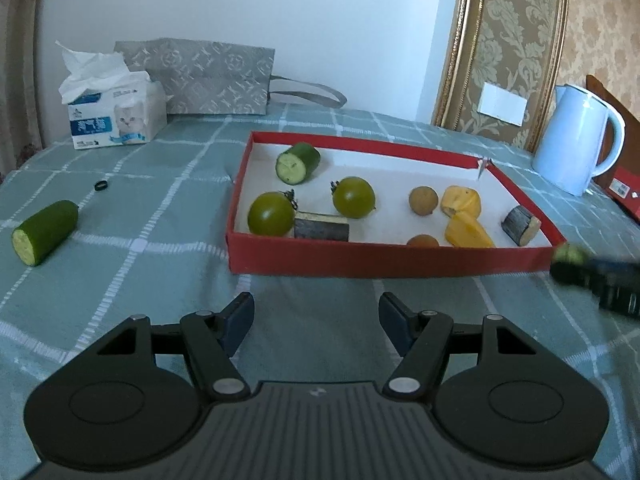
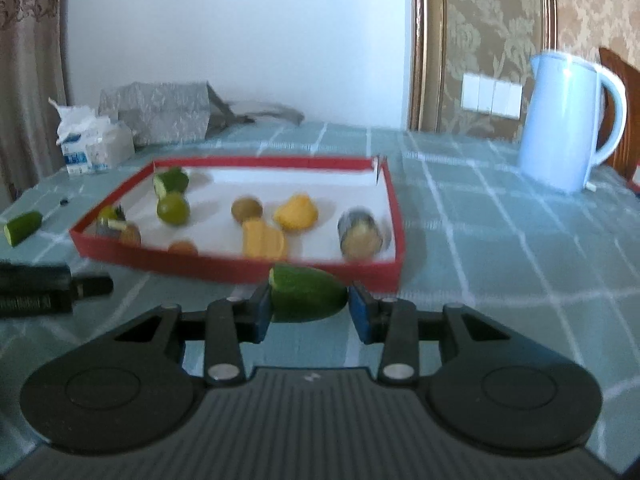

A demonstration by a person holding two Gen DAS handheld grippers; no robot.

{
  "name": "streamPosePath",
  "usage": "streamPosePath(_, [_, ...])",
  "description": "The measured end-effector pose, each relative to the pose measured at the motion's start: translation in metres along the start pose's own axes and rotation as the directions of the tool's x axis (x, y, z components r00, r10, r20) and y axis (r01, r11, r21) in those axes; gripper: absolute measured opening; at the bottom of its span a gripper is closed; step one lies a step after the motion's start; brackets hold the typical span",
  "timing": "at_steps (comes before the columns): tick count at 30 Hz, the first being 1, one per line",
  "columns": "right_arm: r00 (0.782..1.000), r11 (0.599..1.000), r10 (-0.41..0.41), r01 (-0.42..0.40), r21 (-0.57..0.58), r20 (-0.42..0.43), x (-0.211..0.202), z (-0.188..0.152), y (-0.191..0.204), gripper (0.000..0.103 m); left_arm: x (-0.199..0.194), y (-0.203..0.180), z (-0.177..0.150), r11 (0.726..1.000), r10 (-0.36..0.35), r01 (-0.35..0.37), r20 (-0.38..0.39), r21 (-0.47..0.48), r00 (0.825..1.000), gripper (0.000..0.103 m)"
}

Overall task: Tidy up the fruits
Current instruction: 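Carry the green lime chunk over the red tray with the right tool, then lower the lime chunk into the tray and open the right tool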

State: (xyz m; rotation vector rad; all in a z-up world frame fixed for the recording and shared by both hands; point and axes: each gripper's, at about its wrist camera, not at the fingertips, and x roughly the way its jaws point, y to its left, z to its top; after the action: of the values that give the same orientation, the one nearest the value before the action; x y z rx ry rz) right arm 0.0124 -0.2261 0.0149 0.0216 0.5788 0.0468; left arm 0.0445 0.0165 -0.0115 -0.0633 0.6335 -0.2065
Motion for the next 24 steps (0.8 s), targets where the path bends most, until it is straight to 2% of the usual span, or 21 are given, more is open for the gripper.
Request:
streamPosePath(4, [1.000, 1.000, -0.001, 0.001, -0.016, 0.012, 0.012, 0.023, 0.003, 0.038, 0.001, -0.004, -0.001, 1.000, 0.014, -0.014, -0.003, 0.021, 1.000, 0.068])
streamPosePath(10, [0.999, 0.998, 0.028, -0.029, -0.047, -0.020, 0.048, 0.046, 0.022, 0.038, 0.002, -0.004, 0.000, 0.999, 0.019, -0.019, -0.005, 0.028, 1.000, 0.068])
streamPosePath(17, [0.996, 0.991, 0.056, -0.064, -0.120, -0.068, 0.086, 0.048, 0.057, 0.038, 0.004, -0.007, 0.000, 0.999, 0.021, -0.021, -0.007, 0.043, 1.000, 0.072])
streamPosePath(23, [0.998, 0.984, 0.015, -0.025, -0.178, -0.059, 0.103, 0.049, 0.077, 0.039, 0.004, -0.006, 0.001, 0.999, 0.015, -0.015, -0.008, 0.032, 1.000, 0.072])
streamPosePath(24, [0.998, 0.983, 0.010, -0.020, -0.184, -0.059, 0.106, 0.049, 0.078, 0.041, 0.004, -0.006, 0.001, 0.999, 0.015, -0.015, -0.007, 0.032, 1.000, 0.072])
